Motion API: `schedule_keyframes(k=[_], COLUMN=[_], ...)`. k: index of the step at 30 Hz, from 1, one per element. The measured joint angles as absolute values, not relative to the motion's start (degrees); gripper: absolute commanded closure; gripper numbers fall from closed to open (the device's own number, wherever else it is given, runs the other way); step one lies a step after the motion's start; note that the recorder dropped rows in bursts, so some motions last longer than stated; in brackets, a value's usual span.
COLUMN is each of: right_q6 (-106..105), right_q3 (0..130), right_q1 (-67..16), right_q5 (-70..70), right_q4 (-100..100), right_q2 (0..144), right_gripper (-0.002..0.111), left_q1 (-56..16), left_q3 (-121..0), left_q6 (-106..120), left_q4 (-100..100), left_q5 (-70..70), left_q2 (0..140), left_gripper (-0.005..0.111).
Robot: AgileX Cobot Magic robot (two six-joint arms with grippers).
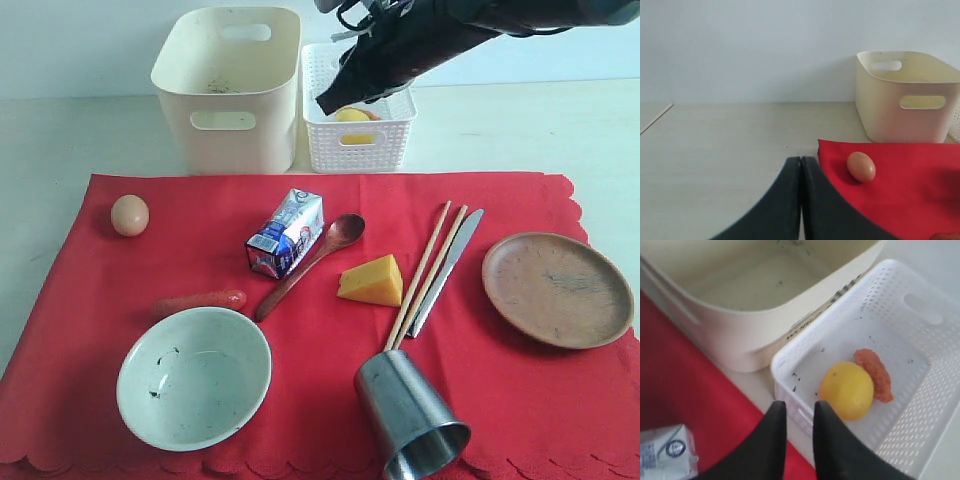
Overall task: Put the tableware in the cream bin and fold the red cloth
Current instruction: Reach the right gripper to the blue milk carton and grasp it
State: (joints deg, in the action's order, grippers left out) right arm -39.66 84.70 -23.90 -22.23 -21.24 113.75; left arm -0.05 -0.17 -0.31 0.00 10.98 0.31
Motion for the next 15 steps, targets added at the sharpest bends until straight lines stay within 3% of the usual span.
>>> schedule_keyframes(k=[2,9,12,15], right_q6=[-42.7,-55.4,-57.7,-58.2], right_q3=[84.7,84.7,84.7,84.7], right_q1=[-23.9,-26.8,-29.1,-31.2], right_q5=[-24.9,-34.9,-35.9,-35.7], right_q4=[-21.1,-21.0,-20.9,-19.9], right_q2=[113.6,113.7,114.5,115.6], right_gripper=[0.108,0.108,0.102,0.087], left_q1=[0.0,0.0,0.0,0.0], left_q3=[-0.2,-0.2,-0.2,-0.2], left_q6=[-0.3,-0.3,-0.3,-0.3], left_q4=[0.0,0.0,0.0,0.0], left_q5=[11.0,11.0,11.0,11.0], left_q2=[0.3,0.3,0.3,0.3], left_gripper=[0.104,0.104,0.104,0.104])
